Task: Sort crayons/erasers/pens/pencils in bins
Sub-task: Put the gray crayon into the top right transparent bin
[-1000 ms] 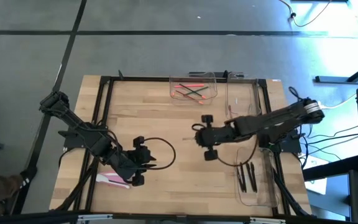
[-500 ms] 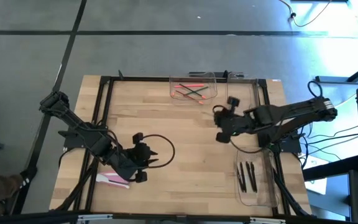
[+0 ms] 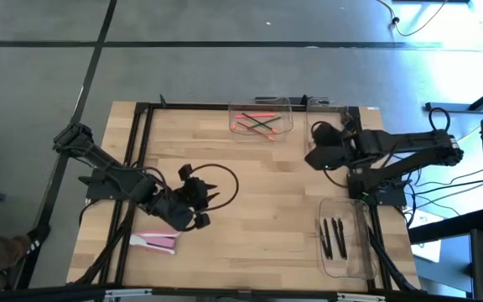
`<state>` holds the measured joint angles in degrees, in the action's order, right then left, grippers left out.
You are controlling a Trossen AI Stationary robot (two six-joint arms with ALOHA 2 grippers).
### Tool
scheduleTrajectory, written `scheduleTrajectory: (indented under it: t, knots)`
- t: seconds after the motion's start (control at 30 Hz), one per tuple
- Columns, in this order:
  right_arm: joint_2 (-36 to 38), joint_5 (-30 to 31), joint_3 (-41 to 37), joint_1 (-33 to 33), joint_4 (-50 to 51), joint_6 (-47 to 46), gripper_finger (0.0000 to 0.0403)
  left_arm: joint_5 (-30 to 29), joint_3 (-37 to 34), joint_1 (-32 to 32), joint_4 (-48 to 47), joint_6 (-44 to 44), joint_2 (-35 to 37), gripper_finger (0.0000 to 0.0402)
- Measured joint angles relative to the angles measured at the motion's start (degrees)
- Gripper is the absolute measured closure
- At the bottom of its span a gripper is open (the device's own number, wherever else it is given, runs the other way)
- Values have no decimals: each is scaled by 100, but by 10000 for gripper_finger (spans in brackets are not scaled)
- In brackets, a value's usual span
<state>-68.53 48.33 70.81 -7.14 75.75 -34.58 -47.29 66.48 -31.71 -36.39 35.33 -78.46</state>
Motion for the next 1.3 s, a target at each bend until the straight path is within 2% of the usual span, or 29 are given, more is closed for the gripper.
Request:
scheduleTrajectory:
  t: [0.17, 0.37, 0.53, 0.77, 1.07, 1.3]
  knots:
    - [9, -24, -225, 439, 325, -927, 363, 46, 0, 72, -1, 4, -1, 312]
    - [18, -404, -861, 1150, 264, -1481, 363, 140, 0, 69, -1, 7, -1, 312]
    - [20, -758, -1445, 1692, -72, -1448, 363, 220, 0, 68, -1, 8, -2, 312]
    - [17, -1242, -2269, 2194, -1334, -917, 363, 221, 0, 68, -1, 9, -2, 312]
    - [17, -1501, -3111, 2650, -2289, -822, 363, 222, 0, 68, -14, 7, -2, 312]
    - [20, -1466, -3290, 2841, -2485, -838, 363, 221, 0, 68, -23, 7, -2, 312]
